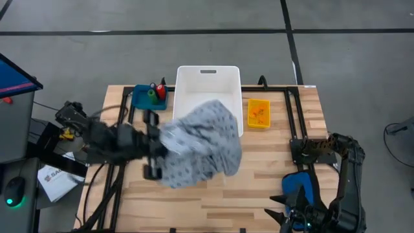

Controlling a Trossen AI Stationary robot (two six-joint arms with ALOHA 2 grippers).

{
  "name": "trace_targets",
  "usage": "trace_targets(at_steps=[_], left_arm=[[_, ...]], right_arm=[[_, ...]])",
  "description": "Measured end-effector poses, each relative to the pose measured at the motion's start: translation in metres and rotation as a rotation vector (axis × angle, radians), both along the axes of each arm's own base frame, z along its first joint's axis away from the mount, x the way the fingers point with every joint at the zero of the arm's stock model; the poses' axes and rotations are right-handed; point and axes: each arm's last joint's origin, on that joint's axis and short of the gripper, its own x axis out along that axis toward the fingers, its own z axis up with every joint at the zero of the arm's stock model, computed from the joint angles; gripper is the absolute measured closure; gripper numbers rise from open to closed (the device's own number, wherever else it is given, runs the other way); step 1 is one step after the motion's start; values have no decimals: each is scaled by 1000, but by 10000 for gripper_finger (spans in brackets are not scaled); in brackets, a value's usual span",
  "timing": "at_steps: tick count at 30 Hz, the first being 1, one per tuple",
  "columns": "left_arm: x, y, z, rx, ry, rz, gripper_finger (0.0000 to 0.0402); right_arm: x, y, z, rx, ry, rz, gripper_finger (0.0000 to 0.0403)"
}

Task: Pick & place medical supplies in basket/bin
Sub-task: Put the gray patient gown into the white bin

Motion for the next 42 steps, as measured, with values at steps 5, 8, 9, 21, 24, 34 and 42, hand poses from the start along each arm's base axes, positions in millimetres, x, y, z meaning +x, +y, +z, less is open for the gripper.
trace_targets(at_steps=[5, 8, 9, 21, 24, 34, 42], left_arm=[[-10, 24, 43, 32, -209, 43, 398], [-15, 40, 66, 61, -300, 56, 398], [-16, 45, 71, 72, -325, 59, 398], [-7, 101, 107, 197, -417, 164, 398], [5, 110, 115, 223, -370, 186, 398], [48, 153, 128, 327, -61, 366, 398], [76, 192, 105, 313, 162, 461, 398]], right_arm=[[-3, 2, 0, 9, -3, 4, 164], [-3, 1, 0, 14, -5, 0, 163], [-3, 1, 0, 14, -6, 0, 163], [-2, 1, 1, -8, -26, 5, 163], [-2, 1, 1, -9, -25, 5, 163], [-4, 2, 1, -11, -25, 12, 163], [-5, 2, 1, -5, -27, 10, 163]])
